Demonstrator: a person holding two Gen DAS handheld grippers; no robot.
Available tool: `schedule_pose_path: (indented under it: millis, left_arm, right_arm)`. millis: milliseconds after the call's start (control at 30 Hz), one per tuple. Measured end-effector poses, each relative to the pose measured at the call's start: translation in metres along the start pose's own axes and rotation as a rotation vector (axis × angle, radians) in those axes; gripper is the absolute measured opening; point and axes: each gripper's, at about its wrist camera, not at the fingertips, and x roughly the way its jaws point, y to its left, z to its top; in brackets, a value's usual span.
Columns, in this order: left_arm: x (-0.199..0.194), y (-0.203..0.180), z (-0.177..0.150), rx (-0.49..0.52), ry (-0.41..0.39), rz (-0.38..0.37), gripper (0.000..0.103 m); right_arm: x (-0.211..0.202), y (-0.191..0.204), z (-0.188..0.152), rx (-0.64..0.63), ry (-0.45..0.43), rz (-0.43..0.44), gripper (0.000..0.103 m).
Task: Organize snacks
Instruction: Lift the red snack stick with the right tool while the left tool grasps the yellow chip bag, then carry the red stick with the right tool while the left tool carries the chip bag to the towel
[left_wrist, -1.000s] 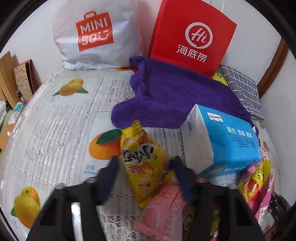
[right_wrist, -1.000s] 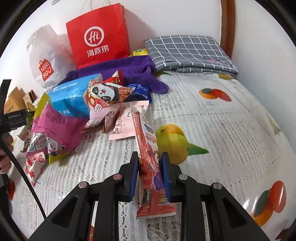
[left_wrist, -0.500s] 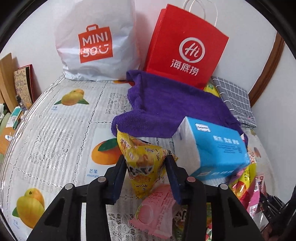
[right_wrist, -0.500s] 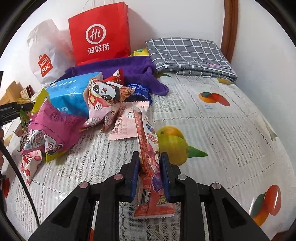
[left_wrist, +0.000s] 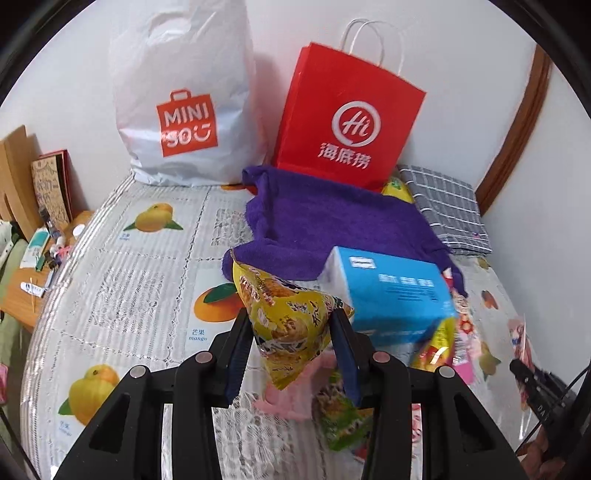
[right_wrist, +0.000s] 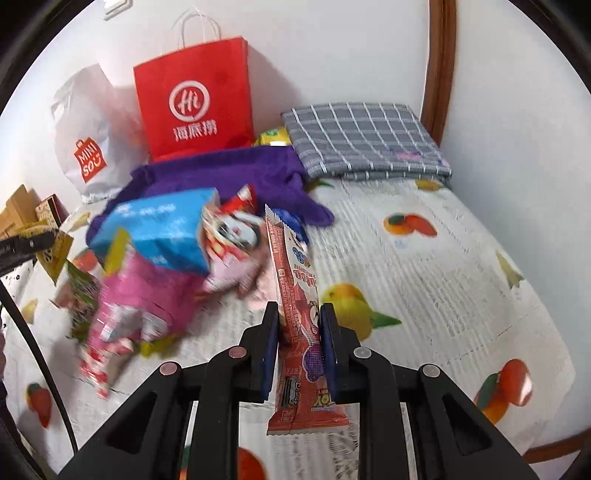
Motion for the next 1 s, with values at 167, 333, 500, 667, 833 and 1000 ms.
schedule_pose_path:
  millis: [167,333,500,667,833,1000]
  left_arm:
    - [-0.023,-0.013,0.004,0.011,-0.01,-0.048,0.04]
    - [-0.041,-0.03,0.01,0.026,-0.03,-0.05,0.04]
    - [-0.054,-0.047,0.018,0.039,-0.04,-0.068,0.04]
    - [-0.058,-0.064,0.029,0.053,-0.042,-0.097,0.04]
    - [-0.058,-0.075,0.04,0.062,-0.051,-0.109,0.041]
    - [-0.053,-0.08,0.052,0.059,-0.053,-0.116,0.04]
  right_arm:
    - [-0.035,0.026,0.026,-0.016,-0.065,0.033,0.022]
    - [-0.055,0.041,0.048,-0.009,-0.102,0.063,0.022]
    - [-0.065,0.048,0.063,-0.013,-0.118,0.082,0.022]
    - [-0.067,0.047,0.074,-0.005,-0.123,0.101,0.022]
    - [-0.061,0.049,0.085,-0.003,-0.121,0.115,0.022]
    - [-0.053,0.052,0.101,-0.012,-0.122,0.115,0.022]
